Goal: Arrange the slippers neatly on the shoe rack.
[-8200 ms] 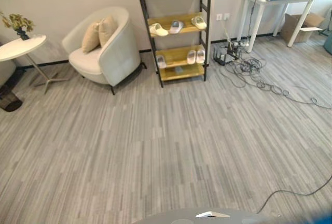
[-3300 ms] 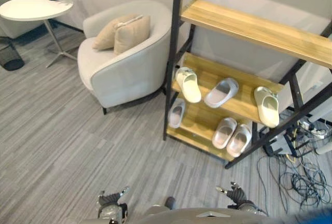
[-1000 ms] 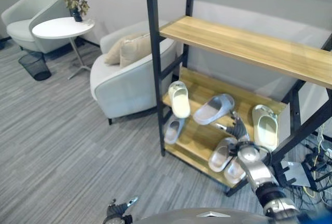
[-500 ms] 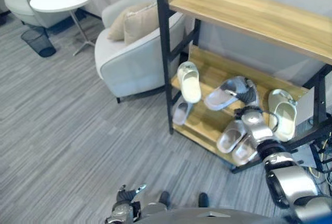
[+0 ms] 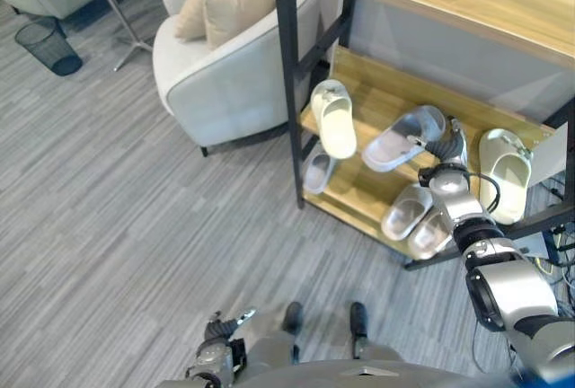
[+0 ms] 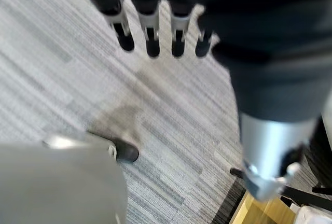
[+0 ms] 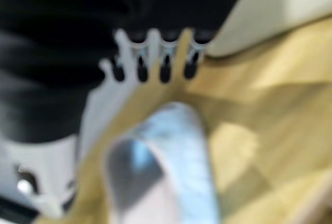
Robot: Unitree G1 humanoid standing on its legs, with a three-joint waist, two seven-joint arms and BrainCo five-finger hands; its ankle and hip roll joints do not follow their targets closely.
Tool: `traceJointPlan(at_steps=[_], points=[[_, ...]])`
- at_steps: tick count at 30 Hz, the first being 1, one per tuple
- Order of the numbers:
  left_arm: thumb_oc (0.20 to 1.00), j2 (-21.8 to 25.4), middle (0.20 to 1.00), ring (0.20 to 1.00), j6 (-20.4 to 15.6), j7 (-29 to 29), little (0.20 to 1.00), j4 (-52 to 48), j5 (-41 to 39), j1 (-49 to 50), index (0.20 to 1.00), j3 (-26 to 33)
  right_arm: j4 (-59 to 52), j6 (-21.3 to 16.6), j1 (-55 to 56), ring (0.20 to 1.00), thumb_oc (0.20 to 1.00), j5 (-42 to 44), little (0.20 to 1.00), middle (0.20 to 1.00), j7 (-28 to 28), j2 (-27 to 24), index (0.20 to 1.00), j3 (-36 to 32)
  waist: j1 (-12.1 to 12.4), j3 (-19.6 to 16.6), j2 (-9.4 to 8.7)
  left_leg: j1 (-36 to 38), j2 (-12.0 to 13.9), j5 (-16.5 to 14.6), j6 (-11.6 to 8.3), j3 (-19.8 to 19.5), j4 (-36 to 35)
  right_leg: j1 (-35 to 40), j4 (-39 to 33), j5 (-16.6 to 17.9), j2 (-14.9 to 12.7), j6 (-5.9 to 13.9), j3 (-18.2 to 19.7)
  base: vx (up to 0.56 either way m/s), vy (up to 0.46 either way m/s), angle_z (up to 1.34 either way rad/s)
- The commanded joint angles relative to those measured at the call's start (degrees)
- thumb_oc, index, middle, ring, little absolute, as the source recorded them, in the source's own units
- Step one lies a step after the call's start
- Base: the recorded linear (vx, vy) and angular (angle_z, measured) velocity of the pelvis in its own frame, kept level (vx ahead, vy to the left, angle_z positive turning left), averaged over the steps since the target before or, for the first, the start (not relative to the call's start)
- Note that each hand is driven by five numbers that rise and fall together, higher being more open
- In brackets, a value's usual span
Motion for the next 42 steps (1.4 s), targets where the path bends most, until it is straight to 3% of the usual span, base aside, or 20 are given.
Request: traceJointPlan(at_steps=[1,14,25,26,27,28,35,42], points=[[1.000,-1.9,1.000,1.000,-1.2,-0.3,1.000,-0.5,-1.6,-1.9,1.000,-0.7,3.5,-2.1,-9.8,1.000,1.000,3.2,1.000,1.000,-2.4,-2.2,1.000,0.4,0.7,1.3,3.57,6.2,2.9,7.6,-5.06,-4.2,-13.3,6.0,2.7,-7.4,2.9,-0.40,-1.3,0.00,0.006,-0.04],[1.000,-1.4,1.000,1.000,-2.2,-1.3,1.000,-2.1,-0.5,-0.9,1.000,-3.2,13.8,-9.6,-16.7,1.000,1.000,6.8,1.000,1.000,-5.4,-5.0,1.000,2.9,0.9,2.4,4.98,4.7,2.1,7.9,-5.28,-4.9,-13.3,4.7,1.5,-7.0,2.8,-0.48,-0.8,0.01,0.002,0.01],[1.000,-0.7,1.000,1.000,-2.9,-1.9,1.000,-3.0,-1.3,-2.3,1.000,-2.2,27.3,-11.5,-25.2,1.000,1.000,8.1,1.000,1.000,-6.8,-7.5,1.000,7.9,1.8,2.8,5.26,1.2,1.0,8.4,-5.54,-5.5,-13.3,3.0,-0.1,-6.4,2.0,0.07,-1.6,0.00,0.000,0.01],[1.000,-0.7,1.000,1.000,-3.0,-2.0,1.000,-3.4,-1.3,-2.3,1.000,-2.3,28.0,-11.3,-25.5,0.605,0.605,8.0,0.605,0.605,-6.6,-8.1,0.605,8.4,1.9,2.9,5.29,0.9,0.9,8.6,-5.59,-5.6,-13.3,2.8,-0.1,-6.4,1.9,0.13,-1.8,-0.02,0.003,0.05],[1.000,-0.7,1.000,1.000,-3.1,-2.1,1.000,-3.9,-1.2,-2.4,1.000,-2.5,28.7,-11.1,-26.1,0.263,0.263,7.7,0.263,0.263,-6.6,-8.5,0.263,9.4,2.1,3.0,5.31,0.5,0.8,8.7,-5.68,-5.7,-13.3,2.4,-0.1,-6.3,1.8,0.21,-1.8,-0.02,0.007,0.04],[1.000,-0.7,1.000,1.000,-3.2,-2.0,1.000,-4.2,-1.2,-2.8,1.000,-2.6,29.8,-11.2,-26.4,0.200,0.200,7.5,0.200,0.200,-6.7,-9.0,0.200,10.3,2.4,3.0,5.38,0.0,0.6,8.9,-5.73,-5.7,-13.3,2.0,-0.1,-6.3,1.8,0.31,-2.0,-0.02,0.022,0.04],[1.000,-1.9,1.000,1.000,-3.2,-1.5,1.000,-3.4,-1.4,-4.1,1.000,-3.6,33.3,-12.4,-28.1,0.200,0.200,7.6,0.200,0.200,-11.2,-9.1,0.200,10.0,2.7,3.5,5.72,-1.2,0.1,9.1,-5.99,-5.9,-13.3,1.1,-0.1,-6.6,1.7,0.88,-2.0,0.00,0.028,0.04],[1.000,-2.5,1.000,1.000,-3.8,-1.8,1.000,-1.6,-4.0,-5.8,1.000,-2.0,33.4,-13.0,-27.2,0.200,0.200,7.5,0.200,0.200,-12.1,-7.9,0.200,9.2,1.9,3.9,5.76,-0.7,0.3,8.7,-6.09,-5.4,-13.3,1.6,-0.1,-6.8,1.8,0.95,-1.5,0.00,0.021,-0.03]])
